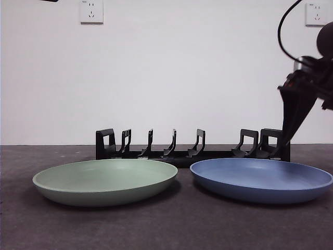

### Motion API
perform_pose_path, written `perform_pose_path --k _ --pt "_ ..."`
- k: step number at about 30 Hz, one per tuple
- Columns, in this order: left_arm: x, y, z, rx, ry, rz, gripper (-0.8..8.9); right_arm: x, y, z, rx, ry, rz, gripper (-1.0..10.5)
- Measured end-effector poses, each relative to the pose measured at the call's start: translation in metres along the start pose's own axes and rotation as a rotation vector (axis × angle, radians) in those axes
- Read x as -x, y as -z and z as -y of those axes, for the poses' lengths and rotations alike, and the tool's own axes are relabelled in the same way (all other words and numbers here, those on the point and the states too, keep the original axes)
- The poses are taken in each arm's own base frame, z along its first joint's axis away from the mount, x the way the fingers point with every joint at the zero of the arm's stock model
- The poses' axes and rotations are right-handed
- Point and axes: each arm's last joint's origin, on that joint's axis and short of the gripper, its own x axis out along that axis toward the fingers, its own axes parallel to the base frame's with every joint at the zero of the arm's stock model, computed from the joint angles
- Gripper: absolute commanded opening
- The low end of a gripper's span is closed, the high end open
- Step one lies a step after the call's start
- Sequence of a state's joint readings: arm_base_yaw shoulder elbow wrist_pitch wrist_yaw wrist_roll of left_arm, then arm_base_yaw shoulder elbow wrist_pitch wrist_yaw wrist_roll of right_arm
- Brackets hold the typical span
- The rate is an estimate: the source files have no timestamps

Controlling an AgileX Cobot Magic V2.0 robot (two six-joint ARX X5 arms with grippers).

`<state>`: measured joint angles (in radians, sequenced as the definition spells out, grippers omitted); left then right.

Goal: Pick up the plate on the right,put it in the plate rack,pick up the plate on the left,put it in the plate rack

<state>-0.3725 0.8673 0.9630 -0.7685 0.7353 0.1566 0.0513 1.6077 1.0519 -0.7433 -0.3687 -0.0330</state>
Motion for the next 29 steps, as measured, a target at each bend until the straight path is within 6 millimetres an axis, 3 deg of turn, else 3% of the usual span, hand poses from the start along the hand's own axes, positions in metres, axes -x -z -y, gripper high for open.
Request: perform_pose_path --k 9,12,14,25,29 --pt "0.000 0.000 0.000 0.001 0.000 -0.002 6.60 -0.015 -0.003 0.004 -0.004 0.018 -0.031 4.6" --pt "-0.001 0.000 -0.001 0.002 -0.003 -0.003 6.60 -0.016 -0.004 0.004 -0.003 0.018 -0.022 3.0" --pt "-0.001 0.000 -0.001 0.002 -0.003 -0.003 6.60 -0.016 -0.004 0.004 -0.004 0.019 -0.022 2.5" --pt "-0.001 0.000 -0.001 0.002 -0.003 -0.003 6.60 -0.027 -0.004 0.009 -0.022 0.018 -0.056 2.4" --pt "-0.001 0.000 -0.001 0.002 -0.003 -0.003 6.60 -0.027 -0.004 0.009 -0.024 0.018 -0.056 0.3"
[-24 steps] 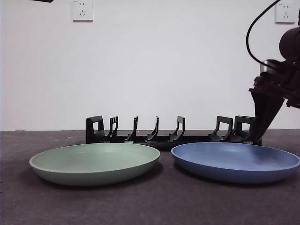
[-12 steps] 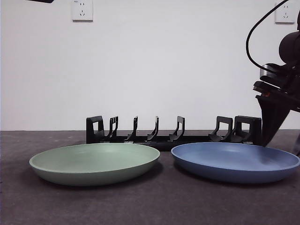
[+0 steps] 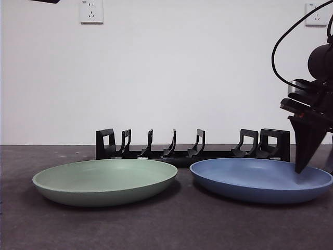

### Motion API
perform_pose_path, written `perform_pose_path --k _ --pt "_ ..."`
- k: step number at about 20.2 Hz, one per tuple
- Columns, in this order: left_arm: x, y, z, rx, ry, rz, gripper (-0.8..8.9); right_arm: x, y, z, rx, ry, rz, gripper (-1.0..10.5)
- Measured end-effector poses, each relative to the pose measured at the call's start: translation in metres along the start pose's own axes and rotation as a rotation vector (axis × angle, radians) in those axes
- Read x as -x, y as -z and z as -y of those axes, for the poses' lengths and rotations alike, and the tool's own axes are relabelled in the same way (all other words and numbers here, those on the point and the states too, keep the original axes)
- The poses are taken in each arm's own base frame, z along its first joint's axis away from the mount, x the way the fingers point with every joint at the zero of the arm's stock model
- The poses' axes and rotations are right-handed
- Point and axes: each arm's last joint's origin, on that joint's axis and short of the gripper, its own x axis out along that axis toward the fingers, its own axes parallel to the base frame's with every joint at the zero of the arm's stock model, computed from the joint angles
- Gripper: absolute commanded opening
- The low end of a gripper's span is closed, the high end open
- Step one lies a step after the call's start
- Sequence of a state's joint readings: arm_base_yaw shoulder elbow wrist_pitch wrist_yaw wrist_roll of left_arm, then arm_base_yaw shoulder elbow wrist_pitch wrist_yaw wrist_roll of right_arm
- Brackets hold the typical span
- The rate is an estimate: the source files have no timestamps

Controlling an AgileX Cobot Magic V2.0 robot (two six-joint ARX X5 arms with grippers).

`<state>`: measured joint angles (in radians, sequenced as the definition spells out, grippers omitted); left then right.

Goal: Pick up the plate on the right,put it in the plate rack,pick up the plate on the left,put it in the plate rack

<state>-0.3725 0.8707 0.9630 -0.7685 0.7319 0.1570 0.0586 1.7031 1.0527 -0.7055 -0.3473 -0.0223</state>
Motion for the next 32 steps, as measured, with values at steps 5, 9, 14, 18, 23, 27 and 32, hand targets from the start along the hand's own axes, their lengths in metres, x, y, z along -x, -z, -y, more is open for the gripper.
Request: perform_pose_path --k 5,9,14,18,23,27,32 --pt "-0.001 0.000 -0.001 0.004 0.001 -0.004 6.60 0.000 0.000 0.000 0.001 0.003 0.003 -0.1" --pt "-0.005 0.000 0.000 -0.024 0.017 -0.019 6.60 -0.001 -0.002 0.000 0.001 0.002 0.015 -0.1" --pt "-0.018 0.000 0.009 -0.126 0.094 -0.059 6.60 0.001 -0.002 0.002 -0.006 0.027 0.021 -0.1" --pt "-0.033 0.000 0.016 -0.240 0.100 -0.119 6.60 0.036 -0.006 0.001 -0.029 0.050 0.034 -0.1" --pt "-0.059 -0.001 0.034 -0.500 0.061 -0.178 6.60 0.113 -0.011 -0.024 0.018 0.019 0.124 -0.1" --pt "-0.080 -0.010 0.049 -0.777 -0.141 -0.153 6.60 0.136 -0.005 -0.037 0.033 -0.040 0.049 -0.1" --pt "-0.105 -0.014 0.062 -1.065 -0.297 -0.171 6.59 0.134 0.000 -0.049 0.057 -0.105 -0.015 -0.1"
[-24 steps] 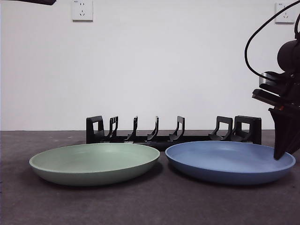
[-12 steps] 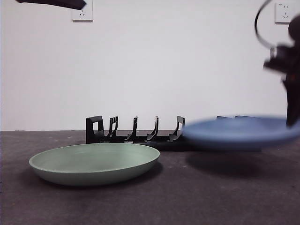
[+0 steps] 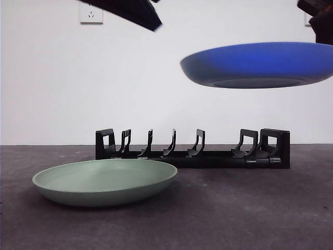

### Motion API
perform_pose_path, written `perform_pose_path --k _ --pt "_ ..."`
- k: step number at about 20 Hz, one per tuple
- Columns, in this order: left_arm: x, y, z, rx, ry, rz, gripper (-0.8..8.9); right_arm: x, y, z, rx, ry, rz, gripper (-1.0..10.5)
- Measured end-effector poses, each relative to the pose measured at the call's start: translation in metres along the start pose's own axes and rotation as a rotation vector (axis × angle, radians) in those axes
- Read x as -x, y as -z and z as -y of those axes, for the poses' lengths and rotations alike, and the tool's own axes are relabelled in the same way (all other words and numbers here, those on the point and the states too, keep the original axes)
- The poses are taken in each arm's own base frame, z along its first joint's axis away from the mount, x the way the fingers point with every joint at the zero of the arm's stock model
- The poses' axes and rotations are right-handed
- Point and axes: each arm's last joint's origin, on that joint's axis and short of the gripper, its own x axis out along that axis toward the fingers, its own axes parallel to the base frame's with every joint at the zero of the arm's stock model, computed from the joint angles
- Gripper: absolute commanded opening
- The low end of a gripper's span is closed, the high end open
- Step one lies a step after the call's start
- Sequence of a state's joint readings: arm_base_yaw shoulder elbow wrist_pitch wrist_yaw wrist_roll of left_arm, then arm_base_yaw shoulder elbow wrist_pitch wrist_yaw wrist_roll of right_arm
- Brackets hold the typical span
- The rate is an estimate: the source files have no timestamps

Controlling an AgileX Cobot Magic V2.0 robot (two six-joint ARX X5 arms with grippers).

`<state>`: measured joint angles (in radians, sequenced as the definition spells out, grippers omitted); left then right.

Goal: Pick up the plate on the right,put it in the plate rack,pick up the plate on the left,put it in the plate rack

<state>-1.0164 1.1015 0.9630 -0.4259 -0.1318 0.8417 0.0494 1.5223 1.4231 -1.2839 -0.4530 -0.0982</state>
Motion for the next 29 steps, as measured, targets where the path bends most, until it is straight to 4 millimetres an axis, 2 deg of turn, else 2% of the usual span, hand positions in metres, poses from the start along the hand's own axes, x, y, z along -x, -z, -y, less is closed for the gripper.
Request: perform_pose_path --k 4,11,17,22,25,29 --pt "-0.019 -0.008 0.008 -0.161 -0.009 -0.030 6.43 -0.010 0.000 -0.022 0.076 -0.022 -0.038 -0.1" --pt "-0.030 -0.010 0.015 -0.223 0.019 -0.060 3.90 -0.016 0.001 -0.035 0.115 -0.036 -0.057 -0.1" --pt "-0.029 -0.011 0.020 -0.240 0.051 -0.072 0.65 -0.016 0.001 -0.035 0.114 -0.036 -0.056 -0.1" --pt "-0.028 -0.011 0.023 -0.249 0.084 -0.072 0.47 -0.016 0.001 -0.035 0.112 -0.036 -0.056 -0.1" --pt "-0.028 -0.011 0.025 -0.254 0.094 -0.072 -0.09 -0.016 0.001 -0.035 0.112 -0.037 -0.056 -0.1" --pt "-0.028 -0.011 0.029 -0.284 0.136 -0.072 -0.08 -0.015 0.000 -0.036 0.114 -0.050 -0.045 -0.1"
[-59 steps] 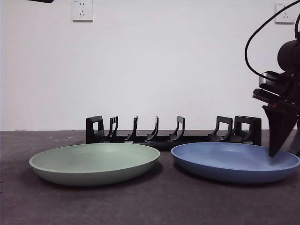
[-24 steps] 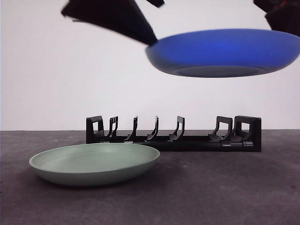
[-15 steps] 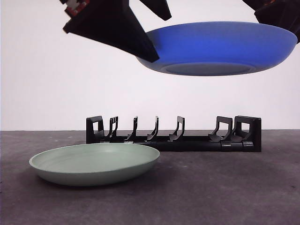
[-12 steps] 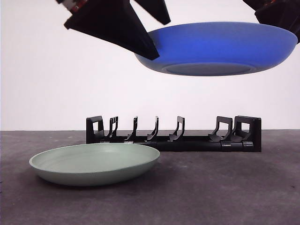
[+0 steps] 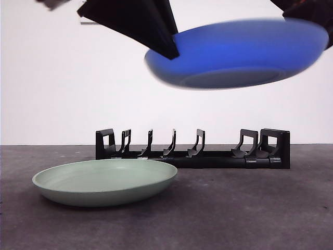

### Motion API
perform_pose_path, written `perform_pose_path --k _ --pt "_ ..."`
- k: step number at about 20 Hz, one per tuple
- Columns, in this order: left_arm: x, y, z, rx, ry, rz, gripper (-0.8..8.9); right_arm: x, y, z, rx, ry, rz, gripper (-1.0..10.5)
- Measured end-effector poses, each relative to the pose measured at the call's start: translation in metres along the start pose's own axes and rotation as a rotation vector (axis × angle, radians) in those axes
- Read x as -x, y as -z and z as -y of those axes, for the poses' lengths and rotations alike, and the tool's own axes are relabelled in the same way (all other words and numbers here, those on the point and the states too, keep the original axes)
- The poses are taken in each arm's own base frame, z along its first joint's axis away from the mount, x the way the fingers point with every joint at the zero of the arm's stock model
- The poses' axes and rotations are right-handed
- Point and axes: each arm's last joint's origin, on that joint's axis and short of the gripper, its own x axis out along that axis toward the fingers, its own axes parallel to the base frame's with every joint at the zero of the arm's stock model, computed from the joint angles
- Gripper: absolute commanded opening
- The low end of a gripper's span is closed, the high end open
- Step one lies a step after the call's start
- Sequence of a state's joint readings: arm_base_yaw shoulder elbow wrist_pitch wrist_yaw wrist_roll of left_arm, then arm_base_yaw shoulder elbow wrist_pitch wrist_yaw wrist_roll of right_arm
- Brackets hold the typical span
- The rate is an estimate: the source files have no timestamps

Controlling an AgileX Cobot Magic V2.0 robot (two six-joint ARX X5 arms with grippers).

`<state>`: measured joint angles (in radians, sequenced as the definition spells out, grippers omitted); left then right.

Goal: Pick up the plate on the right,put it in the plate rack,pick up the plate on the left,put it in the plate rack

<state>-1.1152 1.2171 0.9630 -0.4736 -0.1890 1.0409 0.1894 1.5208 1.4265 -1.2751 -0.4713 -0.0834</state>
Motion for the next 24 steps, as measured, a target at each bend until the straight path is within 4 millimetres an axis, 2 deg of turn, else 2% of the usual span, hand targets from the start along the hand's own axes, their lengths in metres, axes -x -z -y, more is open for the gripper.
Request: perform_pose_path --k 13,14,19,21,24 --pt "0.000 -0.001 0.001 -0.002 0.008 0.003 -0.08 0.001 -0.002 -0.001 0.013 0.000 0.021 0.1" --pt "0.000 -0.001 0.001 0.000 0.007 0.003 -0.08 0.001 -0.002 -0.001 0.015 -0.001 0.024 0.4" --pt "0.000 -0.003 0.005 0.028 0.048 0.024 -0.08 0.002 -0.006 -0.002 0.039 -0.046 0.074 3.3" --pt "0.001 -0.003 0.006 0.054 0.062 0.031 -0.08 0.003 -0.008 -0.004 0.045 -0.068 0.089 3.8" --pt "0.001 -0.003 0.006 0.086 0.069 0.045 -0.08 0.011 -0.012 -0.007 0.061 -0.068 0.120 3.8"
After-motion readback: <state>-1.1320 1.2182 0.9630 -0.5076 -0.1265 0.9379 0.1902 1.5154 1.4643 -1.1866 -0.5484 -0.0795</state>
